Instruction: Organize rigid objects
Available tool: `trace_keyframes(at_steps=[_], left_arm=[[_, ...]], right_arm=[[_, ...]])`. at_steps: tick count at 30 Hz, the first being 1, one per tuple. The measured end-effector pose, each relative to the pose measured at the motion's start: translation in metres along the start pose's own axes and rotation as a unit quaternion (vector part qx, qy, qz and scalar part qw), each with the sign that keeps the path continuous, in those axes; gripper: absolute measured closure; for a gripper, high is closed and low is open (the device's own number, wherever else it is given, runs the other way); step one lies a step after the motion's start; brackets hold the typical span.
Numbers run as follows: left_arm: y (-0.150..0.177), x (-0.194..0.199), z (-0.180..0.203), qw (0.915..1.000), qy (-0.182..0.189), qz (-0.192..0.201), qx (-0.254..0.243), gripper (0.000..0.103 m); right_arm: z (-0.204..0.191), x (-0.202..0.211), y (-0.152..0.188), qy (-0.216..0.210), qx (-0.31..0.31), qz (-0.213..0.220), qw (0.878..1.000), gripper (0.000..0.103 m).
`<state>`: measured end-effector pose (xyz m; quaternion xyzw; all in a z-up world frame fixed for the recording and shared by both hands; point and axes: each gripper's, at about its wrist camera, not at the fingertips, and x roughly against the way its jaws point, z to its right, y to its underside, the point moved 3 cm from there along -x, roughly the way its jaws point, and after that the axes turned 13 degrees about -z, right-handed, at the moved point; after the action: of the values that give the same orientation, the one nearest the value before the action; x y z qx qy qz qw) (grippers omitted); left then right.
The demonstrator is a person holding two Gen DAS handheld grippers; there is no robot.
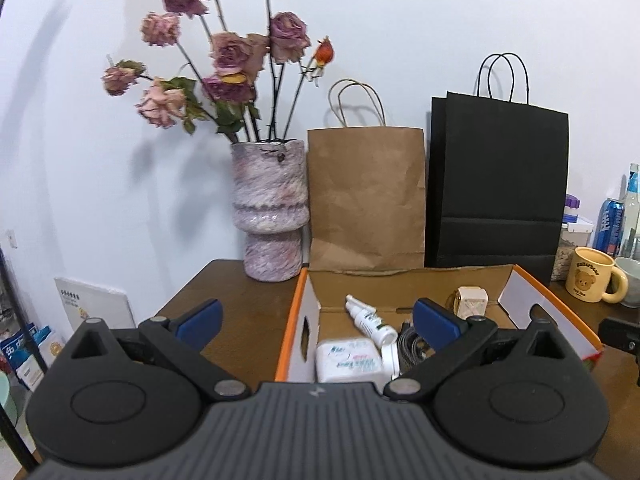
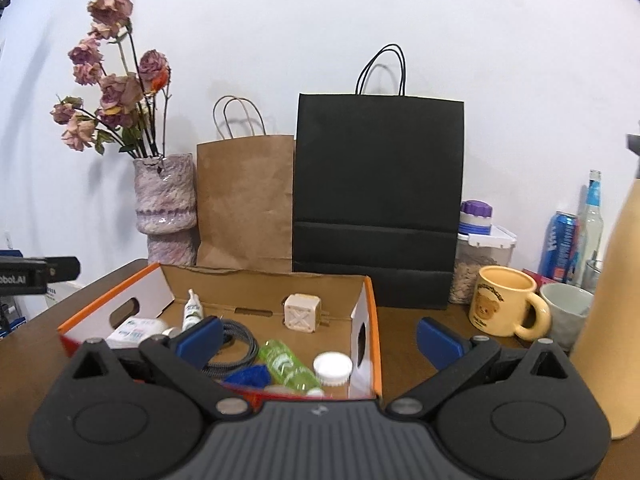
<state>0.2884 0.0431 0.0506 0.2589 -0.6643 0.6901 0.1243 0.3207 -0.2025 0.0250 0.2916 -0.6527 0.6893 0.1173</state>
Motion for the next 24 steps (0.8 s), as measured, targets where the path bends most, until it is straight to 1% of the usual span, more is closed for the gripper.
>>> trace_keyframes(at_steps=[6,9,14,18,24], left_arm=[[0.031,0.036,-0.012,0.9999,0.0,-0.014,-0.008,0.0],[0.049,0.05,-0.018,0.9996,-0.003,-0.026,-0.014,0.0],[0.073,0.071,-0.029,0.9993,-0.008,-0.034,-0.011,0.0],[0.088,0.086,-0.035,0.9992,-0.009,-0.038,-0.01,0.0],[0.102,0.097,-0.039,0.9989,-0.012,-0.044,-0.008,0.0]], right_arm=[[-0.002,0.037,0.028,-0.001,-0.001,-0.005,1.0,0.0],[-0.003,0.054,0.043,-0.002,-0.002,-0.01,1.0,0.0],[-0.004,0.08,0.069,-0.002,-0.006,-0.024,1.0,0.0],[-0.001,0.095,0.088,-0.003,-0.011,-0.033,0.999,0.0],[0.002,0.106,0.106,-0.005,-0.018,-0.045,0.999,0.0]])
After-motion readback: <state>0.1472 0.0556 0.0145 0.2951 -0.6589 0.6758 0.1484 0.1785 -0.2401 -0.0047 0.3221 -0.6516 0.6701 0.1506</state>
